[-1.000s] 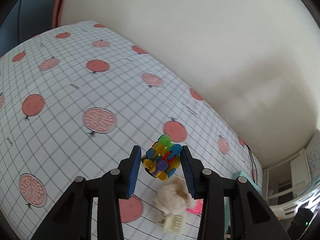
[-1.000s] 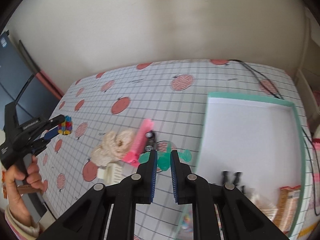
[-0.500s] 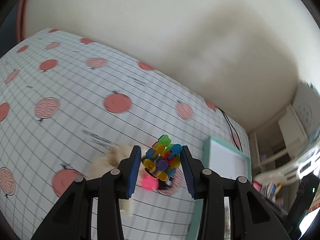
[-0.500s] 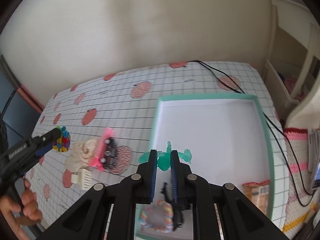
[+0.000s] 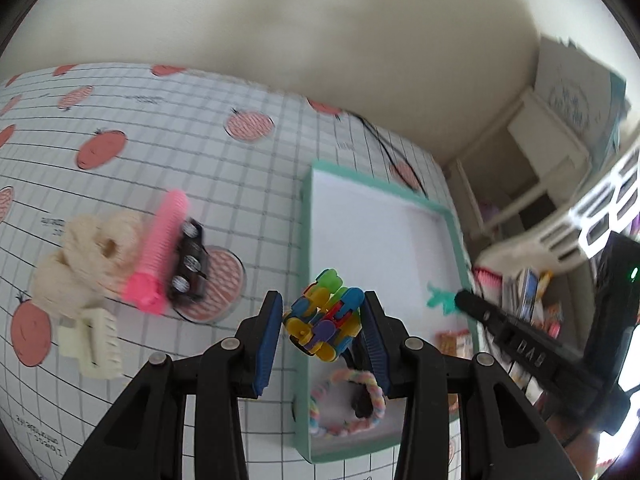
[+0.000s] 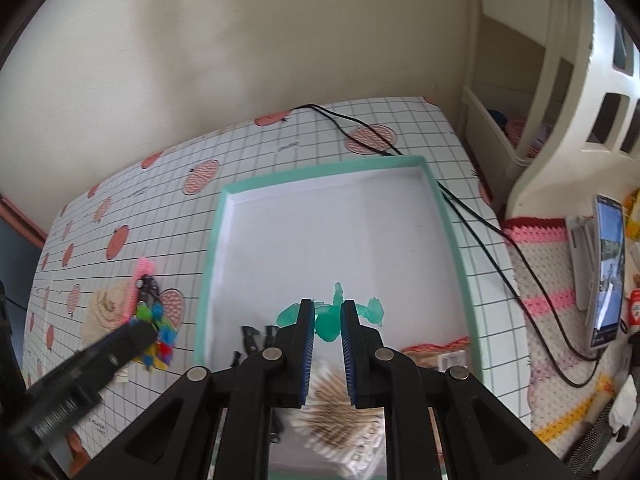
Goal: Organize objects
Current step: 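Carry the bead cube and green toy into the tray and release both, then move both grippers back toward the lace scrunchie and claw clip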
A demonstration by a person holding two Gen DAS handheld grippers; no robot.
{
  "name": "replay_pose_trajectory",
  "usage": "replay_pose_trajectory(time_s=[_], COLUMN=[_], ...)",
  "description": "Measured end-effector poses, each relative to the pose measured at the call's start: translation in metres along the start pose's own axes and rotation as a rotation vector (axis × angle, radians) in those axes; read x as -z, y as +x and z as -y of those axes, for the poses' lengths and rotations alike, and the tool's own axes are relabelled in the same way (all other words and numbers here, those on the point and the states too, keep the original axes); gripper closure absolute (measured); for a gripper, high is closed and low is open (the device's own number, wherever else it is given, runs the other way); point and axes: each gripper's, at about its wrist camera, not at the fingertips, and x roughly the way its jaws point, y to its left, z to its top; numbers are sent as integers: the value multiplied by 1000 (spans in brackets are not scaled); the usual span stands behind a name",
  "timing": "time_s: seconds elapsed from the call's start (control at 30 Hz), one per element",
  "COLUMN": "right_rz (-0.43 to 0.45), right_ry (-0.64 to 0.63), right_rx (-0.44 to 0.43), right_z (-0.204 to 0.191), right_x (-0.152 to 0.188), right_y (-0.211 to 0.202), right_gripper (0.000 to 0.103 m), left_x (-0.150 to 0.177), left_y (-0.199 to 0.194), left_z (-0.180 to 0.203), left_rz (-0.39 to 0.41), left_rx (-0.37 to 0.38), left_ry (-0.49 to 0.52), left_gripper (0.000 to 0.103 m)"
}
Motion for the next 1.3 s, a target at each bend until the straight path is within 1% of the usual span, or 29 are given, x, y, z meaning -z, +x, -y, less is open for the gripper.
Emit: replay_pose_trajectory(time_s=[0.1,0.17,0.3,0.4,0.57,0.67,0.77,0.97,1.03,1.07,1.13,1.17,1.2,1.23,1.3], right_rz=[-7,-12,-24,-36,-46,-45,-37,-20,-21,-21,-21,-22,-22,-21,-20], right_ry=[20,27,23,19,12,3,-5,-24,-39,-44,-56,-60,-65,-71,-78], right_rx=[4,8,14,15,23,28,28,22,23,24,24,25,26,30,39], right_z=[7,10,10,8,7,4,2,-5,-9,-11,-15,-16,-17,-19,-20], right_x=[1,1,2,3,2,2,0,-5,-6,-6,-6,-6,-6,-6,-5], right_y=[1,2,5,8,9,7,4,-7,-9,-9,-10,-10,-10,-11,-11], right_gripper=[89,89,89,89,88,88,88,88,86,85,80,73,64,60,44], left_x=[8,12,18,18,14,11,9,4,2,1,0,0,0,0,-1], left_y=[15,22,32,36,34,30,26,17,16,16,14,14,13,13,11], left_z=[12,19,31,30,23,18,14,6,0,-3,-9,-13,-16,-19,-26], left_rz=[-62,-88,-115,-128,-115,-104,-81,-26,-16,-10,-6,-4,-2,-1,4], left_rx=[26,24,-5,-7,-3,17,30,15,2,-11,-32,-49,-63,-84,-111], left_ry=[36,68,130,129,94,61,34,3,-17,-32,-51,-63,-72,-81,-103], left_gripper=[61,61,61,61,60,57,57,57,56,56,56,55,55,54,54])
